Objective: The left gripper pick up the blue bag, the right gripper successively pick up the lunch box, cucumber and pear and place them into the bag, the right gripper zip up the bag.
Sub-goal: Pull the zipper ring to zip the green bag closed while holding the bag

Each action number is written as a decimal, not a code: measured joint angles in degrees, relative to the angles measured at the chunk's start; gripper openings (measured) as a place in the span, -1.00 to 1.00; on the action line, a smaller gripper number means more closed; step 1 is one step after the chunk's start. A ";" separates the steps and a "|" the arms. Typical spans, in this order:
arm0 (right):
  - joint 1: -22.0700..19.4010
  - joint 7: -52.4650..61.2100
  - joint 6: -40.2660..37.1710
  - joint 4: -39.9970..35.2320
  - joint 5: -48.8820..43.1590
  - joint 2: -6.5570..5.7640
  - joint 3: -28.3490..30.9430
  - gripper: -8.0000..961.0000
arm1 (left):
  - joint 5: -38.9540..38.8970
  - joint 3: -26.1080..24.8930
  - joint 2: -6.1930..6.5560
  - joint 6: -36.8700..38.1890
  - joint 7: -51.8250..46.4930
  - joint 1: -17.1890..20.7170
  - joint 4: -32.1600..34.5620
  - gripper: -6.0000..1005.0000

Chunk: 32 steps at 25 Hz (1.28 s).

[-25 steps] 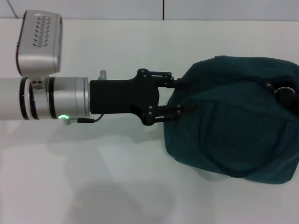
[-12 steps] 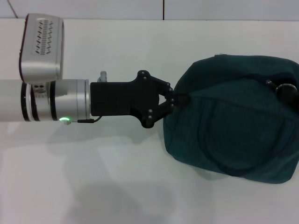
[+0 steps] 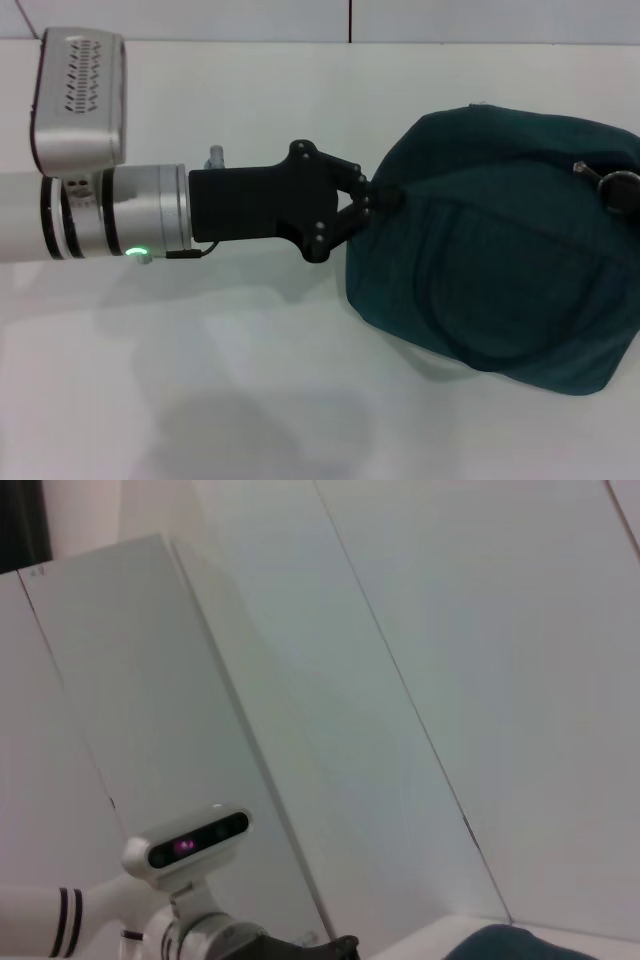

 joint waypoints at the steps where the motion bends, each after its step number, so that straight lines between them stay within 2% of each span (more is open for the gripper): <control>1: -0.07 0.00 -0.32 -0.02 0.12 -0.08 0.02 -0.97 | -0.37 -0.03 0.03 -0.12 0.00 0.11 -0.09 -0.92; 14: -1.15 0.10 -2.09 0.43 0.29 -0.74 1.33 -0.97 | -1.17 -0.06 0.04 -3.53 0.04 1.36 -0.43 -0.93; 21: -1.10 0.06 -1.96 0.42 0.01 -0.66 1.33 -0.97 | -2.21 -0.13 0.16 -1.54 0.05 1.85 0.02 -0.93; 24: -1.11 -0.08 -1.94 0.50 -0.07 -0.65 1.32 -0.97 | -4.55 -0.13 0.61 -1.09 0.05 2.53 0.24 -0.93; 28: -1.14 -0.15 -1.91 0.50 -0.11 -0.56 1.33 -0.97 | -7.07 -0.13 1.13 -0.94 0.04 4.09 2.37 -0.77; 32: -0.89 -0.16 -1.91 0.48 -0.13 -0.45 1.04 -0.97 | -7.08 -0.01 1.14 -0.92 -0.33 3.54 4.48 -0.52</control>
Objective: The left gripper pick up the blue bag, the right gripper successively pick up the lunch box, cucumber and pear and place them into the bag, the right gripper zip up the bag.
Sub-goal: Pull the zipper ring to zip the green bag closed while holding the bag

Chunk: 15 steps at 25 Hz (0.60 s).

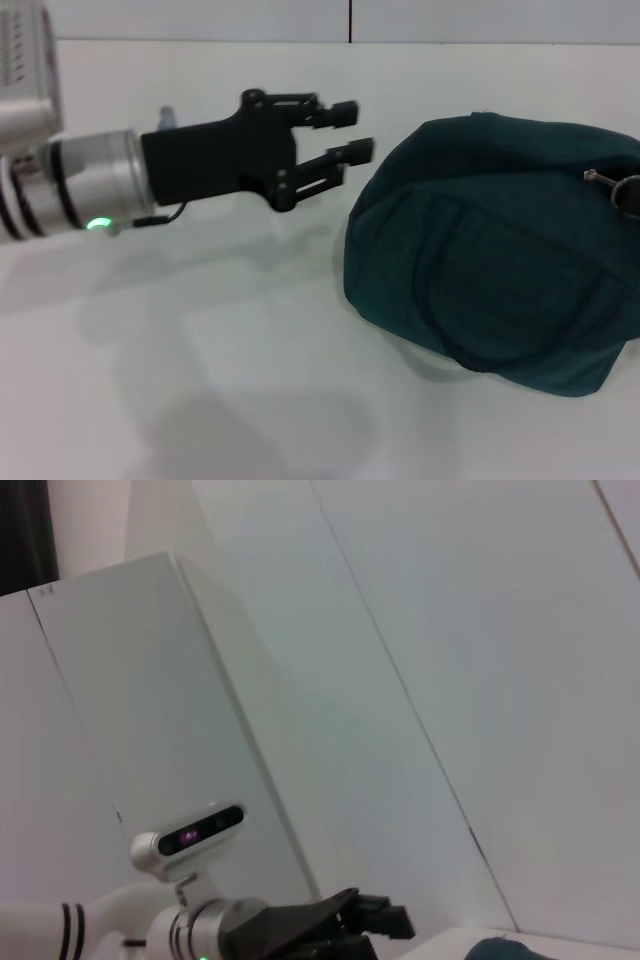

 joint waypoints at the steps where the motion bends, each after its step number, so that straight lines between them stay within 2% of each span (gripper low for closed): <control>1: 0.07 0.00 0.00 -0.03 0.00 0.04 -0.12 -0.97 | 0.89 0.15 0.00 -0.06 -0.65 -0.99 0.38 -0.45; 8: 0.16 -0.07 -0.06 0.01 0.00 0.13 -0.24 -0.97 | 10.34 -0.01 0.31 -1.47 -8.48 -8.64 0.83 0.12; 12: -0.14 -0.16 -0.36 0.01 0.00 0.28 -0.23 -0.97 | 11.47 0.20 0.14 -2.62 -8.73 -10.97 1.71 0.33; 15: -0.33 -0.17 -0.50 0.01 0.00 0.44 -0.29 -0.97 | 12.21 0.32 0.59 -2.63 -9.89 -12.76 1.88 0.44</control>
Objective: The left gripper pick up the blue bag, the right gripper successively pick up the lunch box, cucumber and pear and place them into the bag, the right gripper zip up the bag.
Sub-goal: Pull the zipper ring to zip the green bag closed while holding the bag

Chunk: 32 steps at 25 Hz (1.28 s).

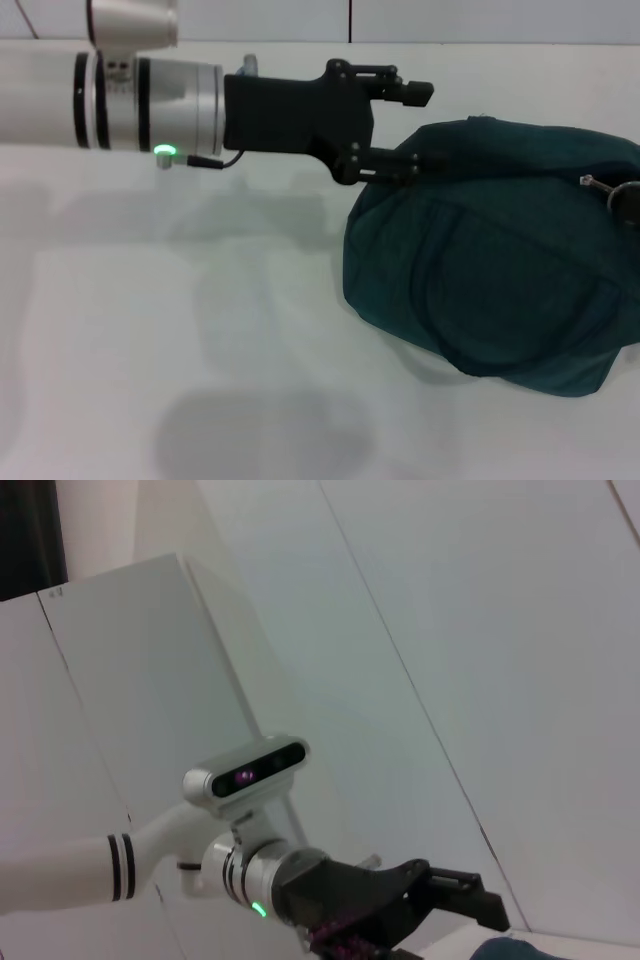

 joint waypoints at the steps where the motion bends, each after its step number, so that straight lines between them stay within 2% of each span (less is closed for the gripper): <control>1: -0.11 0.00 -0.02 0.00 0.00 0.07 -0.03 -0.97 | 0.75 0.02 0.13 0.00 -0.71 -0.87 0.03 0.44; 4: -0.51 -0.04 -0.07 -0.08 0.00 0.28 -0.03 -0.97 | 2.52 0.04 0.09 -0.05 -1.43 -2.31 0.03 0.44; 11: -0.93 -0.09 -1.75 -0.08 0.00 0.46 0.13 -0.97 | 7.48 0.13 -1.45 -1.97 -1.78 -4.89 -0.35 0.41; 18: -1.34 -0.09 -1.80 -0.11 0.03 0.52 0.48 -0.97 | 7.75 0.20 -1.65 -2.31 -0.22 -4.72 -0.48 0.35; 23: -1.36 -0.09 -1.79 -0.07 0.01 0.52 0.50 -0.97 | 7.47 0.19 -1.64 -2.14 1.34 -3.95 -0.28 -0.10; 32: -1.35 -0.09 -1.56 -0.07 0.05 0.53 0.50 -0.97 | 7.41 0.27 -1.62 -1.63 2.67 -3.40 -0.28 -0.46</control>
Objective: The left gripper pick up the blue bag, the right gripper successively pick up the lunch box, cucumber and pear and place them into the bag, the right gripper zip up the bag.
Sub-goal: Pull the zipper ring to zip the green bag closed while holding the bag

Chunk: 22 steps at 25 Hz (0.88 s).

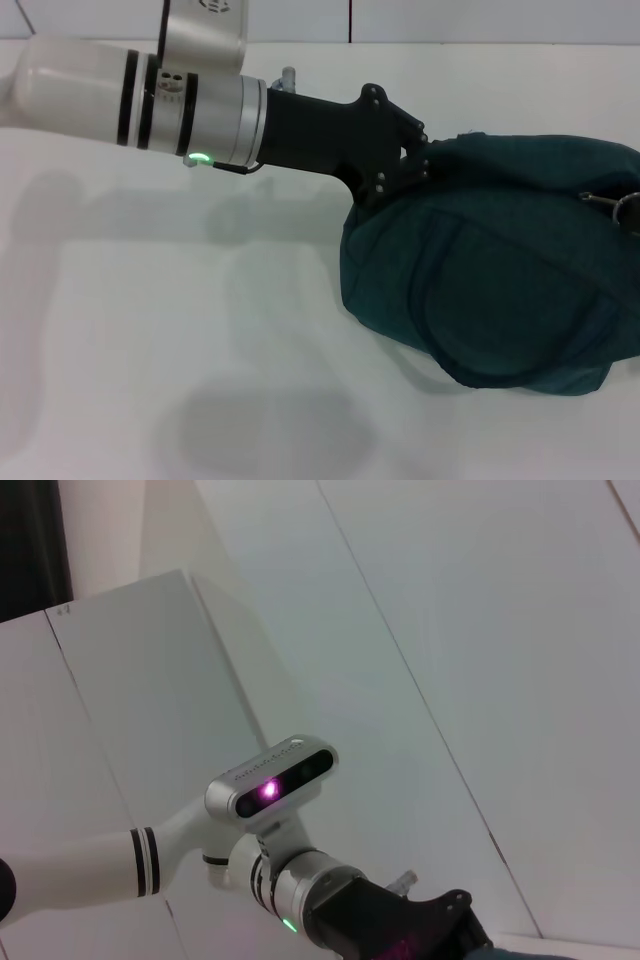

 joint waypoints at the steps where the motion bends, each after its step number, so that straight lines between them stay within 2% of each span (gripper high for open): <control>1: 0.00 0.00 -0.01 0.01 0.02 0.00 0.00 -0.97 | -0.01 0.04 0.00 0.02 0.01 0.01 0.00 -0.50; 2: 0.02 0.01 -0.08 0.02 0.07 -0.01 0.00 -0.97 | -0.01 0.05 0.00 0.05 0.01 0.01 0.00 -0.54; 5: 0.21 0.16 -0.95 -0.07 0.23 0.00 0.00 -0.97 | -0.03 0.06 0.01 0.60 -0.06 0.12 -0.01 -0.88; 9: 1.05 0.46 -2.99 -0.40 0.52 0.04 0.04 -0.97 | -0.03 -0.22 0.30 2.55 -0.63 0.47 1.07 -0.88; 14: 2.37 0.52 -3.40 -0.43 0.65 -0.16 0.09 -0.97 | 0.34 -0.10 0.35 3.94 -2.87 3.28 6.77 -0.88; 22: 1.43 0.53 -2.21 -0.18 1.10 -1.09 2.43 -0.97 | 0.55 -0.32 0.34 2.94 -2.63 4.58 6.78 -0.88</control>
